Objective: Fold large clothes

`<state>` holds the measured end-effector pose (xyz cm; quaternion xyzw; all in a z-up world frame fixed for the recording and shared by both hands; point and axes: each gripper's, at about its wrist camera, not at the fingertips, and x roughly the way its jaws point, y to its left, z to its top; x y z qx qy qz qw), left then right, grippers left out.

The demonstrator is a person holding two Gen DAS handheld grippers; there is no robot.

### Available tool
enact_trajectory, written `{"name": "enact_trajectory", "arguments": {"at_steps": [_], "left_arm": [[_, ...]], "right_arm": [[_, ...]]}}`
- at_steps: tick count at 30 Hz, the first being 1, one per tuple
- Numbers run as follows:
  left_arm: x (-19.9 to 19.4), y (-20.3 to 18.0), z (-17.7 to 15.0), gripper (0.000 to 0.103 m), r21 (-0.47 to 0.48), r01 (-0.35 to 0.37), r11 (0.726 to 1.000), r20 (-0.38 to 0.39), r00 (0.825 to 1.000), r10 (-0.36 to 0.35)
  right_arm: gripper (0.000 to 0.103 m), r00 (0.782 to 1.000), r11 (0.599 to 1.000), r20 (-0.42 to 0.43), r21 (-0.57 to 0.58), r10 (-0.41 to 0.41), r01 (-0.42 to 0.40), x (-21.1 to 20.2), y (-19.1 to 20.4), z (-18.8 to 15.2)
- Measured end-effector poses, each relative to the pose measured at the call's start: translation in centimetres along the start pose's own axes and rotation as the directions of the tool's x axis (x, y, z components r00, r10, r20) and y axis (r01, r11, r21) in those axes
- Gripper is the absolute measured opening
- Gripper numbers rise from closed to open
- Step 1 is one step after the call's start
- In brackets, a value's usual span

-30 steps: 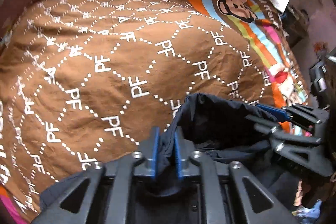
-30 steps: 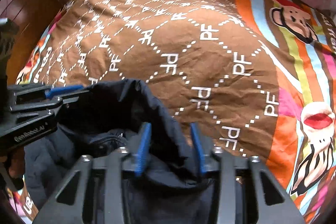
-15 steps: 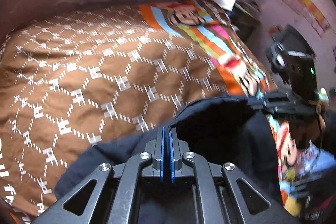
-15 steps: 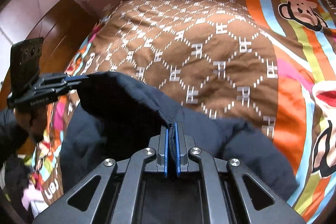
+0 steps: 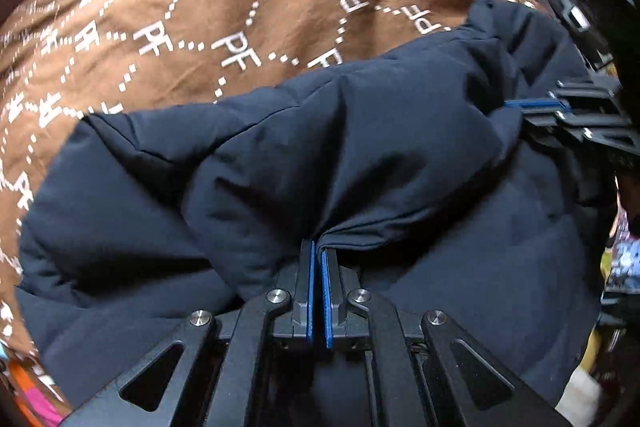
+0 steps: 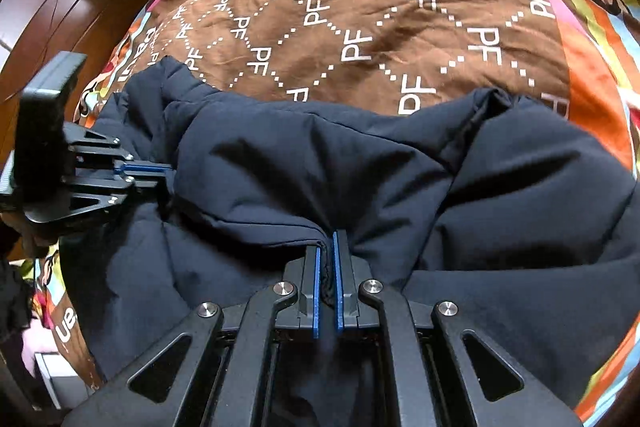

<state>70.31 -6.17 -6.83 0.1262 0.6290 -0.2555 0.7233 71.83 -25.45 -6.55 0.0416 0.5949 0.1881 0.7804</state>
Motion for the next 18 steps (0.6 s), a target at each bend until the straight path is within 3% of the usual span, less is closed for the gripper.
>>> {"name": "enact_trajectory", "arguments": {"at_steps": [5,9,12,15,18], "left_arm": [[-1.2,0.7,-0.9,0.003,-0.02,0.041,0.999,0.026,0.999,-0.041],[-2.3,1.2,-1.4,0.003,-0.006,0.062,0.998,0.033,0.998,-0.061],[-2.2,1.4,-1.4,0.003,0.005,0.055,0.998,0.021,0.998,-0.055],[-2.4,1.1,-2.0,0.003,0.01,0.045,0.999,0.041,0.998,-0.046],[-3.3,1.0,-3.0,0.004,0.003,0.066,0.998,0.071,0.995,-0.066]], "right_arm": [[0.014,0.99,0.991,0.055,0.031,0.13,-0.132,-3.5,-0.2,-0.7],[0.041,0.95,0.961,0.178,0.051,0.258,-0.27,-7.4,-0.5,0.1],[0.043,0.952,0.97,0.214,0.064,0.217,-0.235,-7.4,-0.3,2.2],[0.043,0.979,0.979,0.133,0.114,0.152,-0.167,-3.7,-0.3,4.5],[0.037,0.993,0.985,0.04,0.13,0.112,-0.116,0.3,-0.2,4.4]]}}
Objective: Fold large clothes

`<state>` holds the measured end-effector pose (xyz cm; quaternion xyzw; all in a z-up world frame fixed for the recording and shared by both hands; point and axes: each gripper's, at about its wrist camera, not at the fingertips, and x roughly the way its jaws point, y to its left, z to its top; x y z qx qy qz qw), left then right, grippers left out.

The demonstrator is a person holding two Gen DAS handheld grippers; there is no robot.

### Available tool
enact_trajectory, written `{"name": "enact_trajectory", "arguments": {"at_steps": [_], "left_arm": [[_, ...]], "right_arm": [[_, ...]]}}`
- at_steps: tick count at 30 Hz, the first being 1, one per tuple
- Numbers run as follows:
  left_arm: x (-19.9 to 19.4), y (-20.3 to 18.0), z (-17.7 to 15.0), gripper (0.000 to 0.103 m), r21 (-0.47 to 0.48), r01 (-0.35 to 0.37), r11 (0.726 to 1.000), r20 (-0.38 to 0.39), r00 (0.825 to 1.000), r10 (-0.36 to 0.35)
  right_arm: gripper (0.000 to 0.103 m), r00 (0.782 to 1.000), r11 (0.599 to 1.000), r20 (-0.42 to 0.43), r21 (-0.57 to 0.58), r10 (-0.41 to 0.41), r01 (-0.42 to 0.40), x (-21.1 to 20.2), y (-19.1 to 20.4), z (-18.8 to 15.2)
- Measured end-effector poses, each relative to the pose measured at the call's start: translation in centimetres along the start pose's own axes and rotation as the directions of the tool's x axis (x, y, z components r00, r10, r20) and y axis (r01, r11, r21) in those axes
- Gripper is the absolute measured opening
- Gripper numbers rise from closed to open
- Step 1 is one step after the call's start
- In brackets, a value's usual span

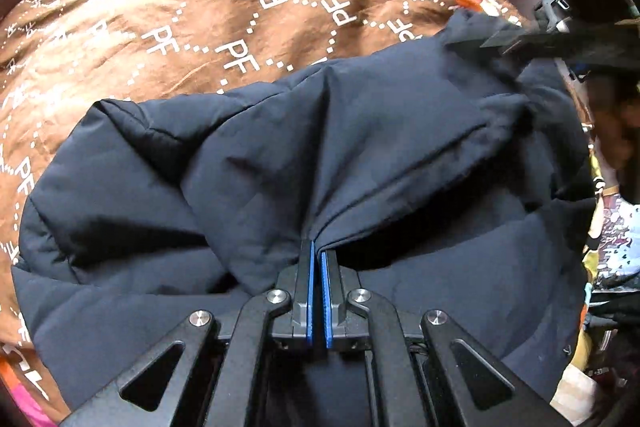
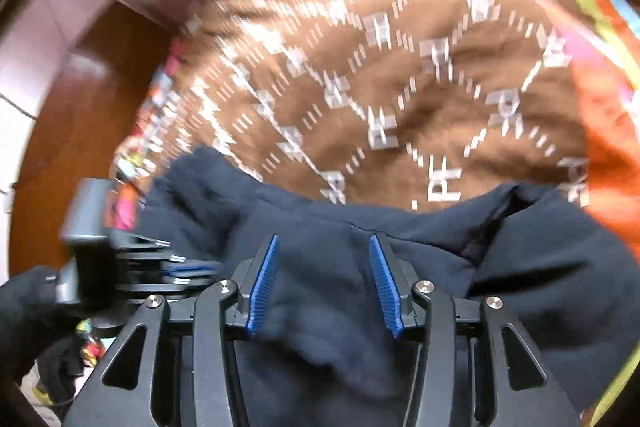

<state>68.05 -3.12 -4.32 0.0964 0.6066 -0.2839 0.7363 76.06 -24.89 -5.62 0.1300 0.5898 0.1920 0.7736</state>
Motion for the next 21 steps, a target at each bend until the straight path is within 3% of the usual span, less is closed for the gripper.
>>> {"name": "enact_trajectory", "arguments": {"at_steps": [3,7,10,12,14,17,21], "left_arm": [[-1.9,-0.7,-1.0,0.004,-0.003,0.077,0.997,0.018,0.997,-0.077],[-6.3,-0.3,-1.8,0.004,0.004,0.212,0.977,0.07,0.975,-0.211],[-8.4,-0.1,-0.6,0.004,-0.022,0.274,0.962,0.17,0.949,-0.266],[-7.4,-0.2,1.2,0.004,-0.055,0.29,0.956,0.178,0.945,-0.276],[-5.1,-0.4,2.7,0.004,-0.079,0.269,0.96,0.151,0.955,-0.256],[-0.3,-0.5,3.8,0.004,-0.147,0.271,0.951,0.033,0.963,-0.269],[3.2,-1.2,3.4,0.004,-0.137,0.211,0.968,-0.096,0.97,-0.225]], "right_arm": [[0.037,1.0,0.999,0.002,-0.04,-0.001,0.001,0.3,0.5,-1.6],[0.034,1.0,0.995,-0.03,-0.099,-0.01,0.007,0.5,0.8,-3.2],[0.034,1.0,0.996,-0.027,-0.086,0.001,-0.003,0.6,0.3,-3.1],[0.034,1.0,0.998,-0.025,-0.069,0.004,-0.006,0.8,0.1,-3.0],[0.032,0.999,0.997,-0.036,-0.079,-0.002,-0.001,1.0,0.1,-2.8],[0.022,0.996,0.991,-0.086,-0.133,-0.036,0.024,0.8,0.0,-2.6],[0.014,0.979,0.989,-0.198,-0.146,-0.057,0.028,0.2,-1.1,-1.9]]}}
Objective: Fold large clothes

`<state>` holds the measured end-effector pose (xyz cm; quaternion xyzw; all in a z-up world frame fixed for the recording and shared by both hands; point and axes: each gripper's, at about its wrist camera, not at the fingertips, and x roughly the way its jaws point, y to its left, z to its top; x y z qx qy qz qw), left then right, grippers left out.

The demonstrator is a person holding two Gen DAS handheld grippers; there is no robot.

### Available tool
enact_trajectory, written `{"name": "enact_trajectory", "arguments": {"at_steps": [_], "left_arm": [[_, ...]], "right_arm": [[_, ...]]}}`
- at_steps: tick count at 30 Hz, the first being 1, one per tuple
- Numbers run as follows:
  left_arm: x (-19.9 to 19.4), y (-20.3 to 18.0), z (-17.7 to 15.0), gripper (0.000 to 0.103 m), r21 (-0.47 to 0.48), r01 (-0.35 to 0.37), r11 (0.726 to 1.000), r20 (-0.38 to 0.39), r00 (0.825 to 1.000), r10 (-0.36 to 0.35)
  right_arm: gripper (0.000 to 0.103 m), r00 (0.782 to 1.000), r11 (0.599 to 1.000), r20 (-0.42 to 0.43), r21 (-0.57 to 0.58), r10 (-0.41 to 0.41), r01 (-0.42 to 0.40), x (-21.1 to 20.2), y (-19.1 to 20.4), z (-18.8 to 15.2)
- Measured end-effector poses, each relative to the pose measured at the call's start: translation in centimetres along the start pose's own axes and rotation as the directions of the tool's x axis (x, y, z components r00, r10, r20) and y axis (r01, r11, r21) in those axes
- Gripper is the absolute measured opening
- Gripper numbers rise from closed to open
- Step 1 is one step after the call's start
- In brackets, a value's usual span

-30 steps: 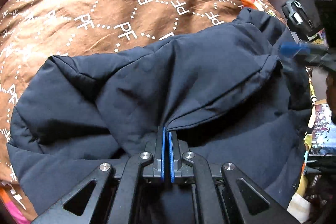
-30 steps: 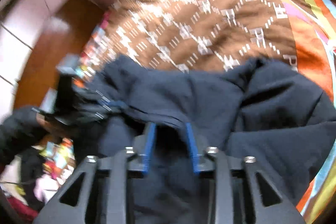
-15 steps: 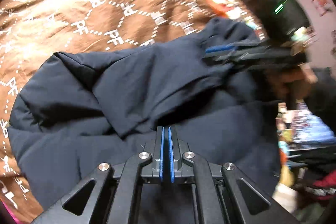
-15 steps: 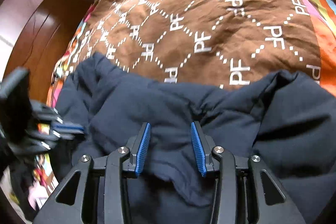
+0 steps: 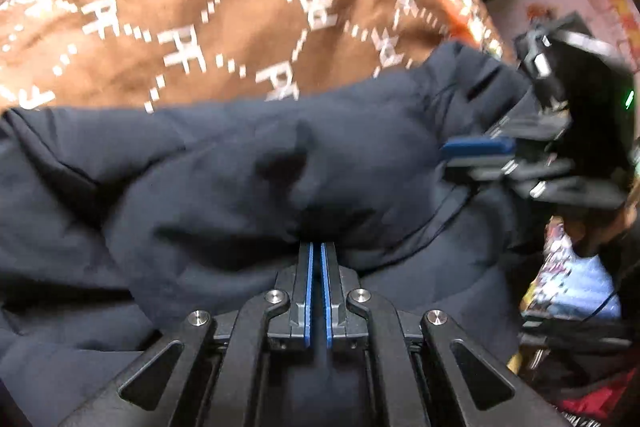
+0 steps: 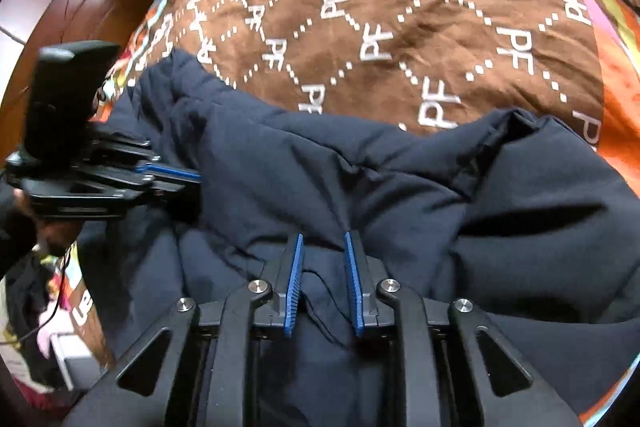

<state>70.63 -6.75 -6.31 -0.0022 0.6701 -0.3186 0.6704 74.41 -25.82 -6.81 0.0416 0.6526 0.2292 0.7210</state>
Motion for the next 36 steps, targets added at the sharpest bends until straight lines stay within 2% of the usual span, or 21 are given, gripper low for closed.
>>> {"name": "enact_trajectory", "arguments": {"at_steps": [3,4,7,12,16,18,20,23,25,27,29,32,36], "left_arm": [[1.9,0.6,-0.5,0.003,-0.018,-0.087,0.996,-0.072,0.994,0.085],[2.2,0.8,-0.5,0.003,-0.028,-0.097,0.995,-0.076,0.993,0.095],[2.9,1.4,-0.3,0.003,-0.08,-0.086,0.993,-0.05,0.995,0.082],[3.2,1.6,-1.3,0.003,-0.092,-0.09,0.992,-0.006,0.996,0.09],[1.3,-0.1,-3.8,0.003,-0.043,-0.094,0.995,0.04,0.995,0.096],[-0.6,-1.4,-5.5,0.003,-0.001,-0.081,0.997,0.091,0.993,0.08],[-2.4,-2.2,-6.8,0.003,0.01,-0.028,1.0,0.142,0.99,0.026],[-4.7,-3.4,-8.4,0.003,0.013,0.024,1.0,0.231,0.973,-0.027],[-5.7,-3.3,-8.0,0.003,0.008,0.046,0.999,0.29,0.956,-0.047],[-5.7,-3.7,-6.4,0.003,-0.023,0.018,1.0,0.327,0.945,-0.009],[-4.4,-2.7,-4.3,0.003,-0.083,-0.041,0.996,0.309,0.949,0.064],[-2.2,-0.4,-3.2,0.003,-0.157,-0.108,0.982,0.21,0.968,0.14],[-0.5,0.9,-2.9,0.003,-0.236,-0.081,0.968,0.18,0.976,0.125]], "right_arm": [[0.013,0.998,1.0,-0.063,0.017,0.0,0.001,0.9,-0.4,0.6],[0.013,0.997,1.0,-0.082,0.012,-0.013,0.014,1.5,-0.3,0.9],[0.012,0.992,0.998,-0.112,-0.003,-0.056,0.056,3.6,0.0,1.5],[0.007,0.988,0.995,-0.118,0.006,-0.098,0.099,6.5,-0.1,2.4],[0.007,0.991,0.996,-0.104,0.007,-0.082,0.084,6.3,-0.1,2.6],[0.007,0.993,0.997,-0.085,0.0,-0.08,0.081,6.0,-0.1,2.3],[0.007,0.994,0.996,-0.064,-0.005,-0.087,0.087,5.7,-0.1,2.0],[0.007,0.994,0.995,-0.024,-0.014,-0.104,0.104,5.3,-0.1,0.9],[0.007,0.993,0.993,0.011,-0.022,-0.118,0.118,5.1,0.3,0.2],[0.007,0.991,0.991,0.037,-0.029,-0.129,0.13,4.8,0.8,-0.6],[0.007,0.989,0.989,0.059,-0.049,-0.137,0.14,4.7,1.2,-1.3],[0.007,0.988,0.987,0.072,-0.068,-0.138,0.143,4.3,2.3,-2.4],[0.007,0.986,0.983,0.054,-0.094,-0.156,0.161,4.8,2.8,-2.4]]}}
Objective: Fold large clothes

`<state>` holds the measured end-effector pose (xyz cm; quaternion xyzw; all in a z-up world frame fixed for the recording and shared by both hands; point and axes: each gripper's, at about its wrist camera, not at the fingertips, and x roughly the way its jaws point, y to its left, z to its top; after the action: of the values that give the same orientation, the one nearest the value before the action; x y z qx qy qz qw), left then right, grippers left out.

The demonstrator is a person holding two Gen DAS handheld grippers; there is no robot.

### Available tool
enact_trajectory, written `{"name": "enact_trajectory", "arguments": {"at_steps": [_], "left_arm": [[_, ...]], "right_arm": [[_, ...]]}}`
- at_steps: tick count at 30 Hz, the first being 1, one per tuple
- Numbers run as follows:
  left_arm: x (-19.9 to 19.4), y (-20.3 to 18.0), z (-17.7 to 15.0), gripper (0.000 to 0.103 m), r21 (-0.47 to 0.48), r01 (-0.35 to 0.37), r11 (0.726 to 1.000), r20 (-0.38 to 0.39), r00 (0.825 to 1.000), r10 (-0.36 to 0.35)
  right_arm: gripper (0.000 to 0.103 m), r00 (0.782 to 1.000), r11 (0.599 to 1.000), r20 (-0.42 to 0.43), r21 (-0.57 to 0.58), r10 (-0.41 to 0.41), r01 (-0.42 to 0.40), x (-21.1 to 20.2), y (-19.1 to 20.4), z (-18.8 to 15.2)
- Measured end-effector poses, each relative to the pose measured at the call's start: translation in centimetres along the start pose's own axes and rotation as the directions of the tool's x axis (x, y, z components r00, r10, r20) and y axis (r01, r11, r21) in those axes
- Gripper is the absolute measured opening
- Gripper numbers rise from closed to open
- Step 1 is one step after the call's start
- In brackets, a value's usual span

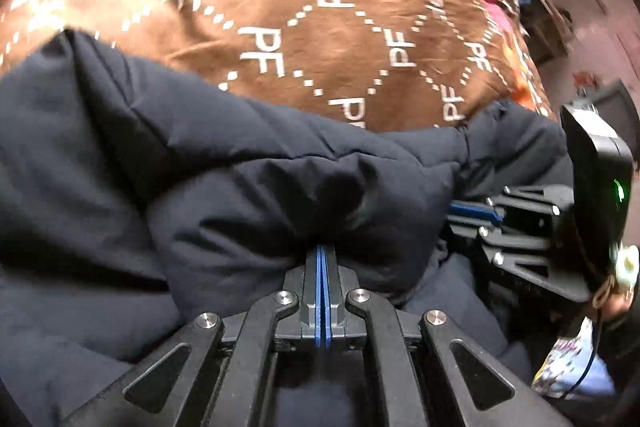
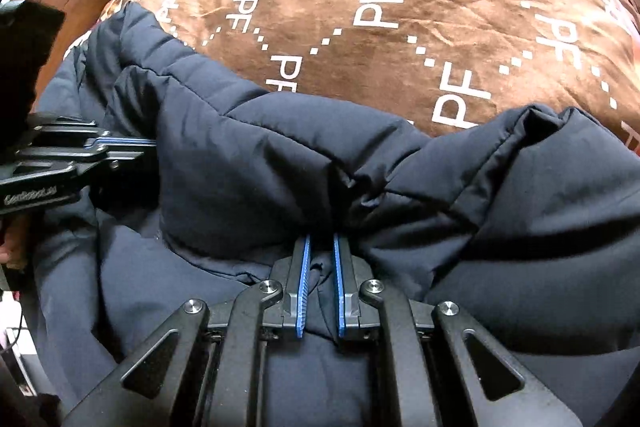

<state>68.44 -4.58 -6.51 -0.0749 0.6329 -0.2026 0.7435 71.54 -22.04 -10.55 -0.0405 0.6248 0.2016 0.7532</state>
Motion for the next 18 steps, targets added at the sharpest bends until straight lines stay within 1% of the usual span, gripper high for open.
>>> {"name": "enact_trajectory", "arguments": {"at_steps": [3,5,6,7,9,11,12,13,15,17,18], "left_arm": [[1.3,0.4,0.1,0.003,-0.008,-0.022,1.0,0.004,1.0,0.022],[2.3,0.4,0.0,0.003,-0.002,-0.037,0.999,0.027,0.999,0.037],[2.4,0.7,-0.3,0.003,-0.012,-0.033,0.999,0.04,0.999,0.033],[2.8,1.0,-0.5,0.003,-0.024,-0.024,0.999,0.053,0.998,0.025],[2.6,1.4,-1.2,0.003,-0.038,-0.005,0.999,0.086,0.996,0.008],[1.9,1.7,-2.1,0.003,-0.038,0.015,0.999,0.121,0.993,-0.01],[1.5,1.8,-2.5,0.003,-0.037,0.024,0.999,0.134,0.991,-0.019],[1.4,1.9,-2.8,0.003,-0.037,0.034,0.999,0.145,0.989,-0.029],[1.2,2.7,-3.3,0.003,-0.049,0.086,0.995,0.176,0.981,-0.076],[1.1,3.9,-3.6,0.003,-0.071,0.13,0.989,0.197,0.974,-0.114],[1.0,4.3,-3.9,0.003,-0.081,0.144,0.986,0.205,0.971,-0.124]], "right_arm": [[0.006,0.999,1.0,-0.023,-0.018,-0.025,0.025,0.6,0.7,1.0],[0.006,0.998,0.998,-0.026,-0.031,-0.059,0.059,1.2,1.8,1.6],[0.006,0.997,0.996,-0.019,-0.043,-0.077,0.076,1.5,2.2,1.7],[0.006,0.996,0.996,-0.009,-0.041,-0.086,0.085,1.5,2.5,1.6],[0.006,0.996,0.997,0.038,-0.025,-0.075,0.076,0.7,2.7,0.9],[0.006,0.994,0.998,0.097,0.004,-0.059,0.059,-1.2,3.2,0.0],[0.008,0.991,0.998,0.116,0.002,-0.066,0.067,-2.0,3.9,-0.4],[0.009,0.986,0.996,0.146,-0.009,-0.085,0.087,-2.9,4.6,-0.7],[0.009,0.974,0.99,0.187,-0.038,-0.125,0.135,-3.8,6.3,-0.7],[0.009,0.965,0.978,0.201,-0.087,-0.167,0.187,-3.7,8.0,-0.3],[0.009,0.962,0.973,0.2,-0.099,-0.184,0.206,-3.5,8.3,-0.4]]}}
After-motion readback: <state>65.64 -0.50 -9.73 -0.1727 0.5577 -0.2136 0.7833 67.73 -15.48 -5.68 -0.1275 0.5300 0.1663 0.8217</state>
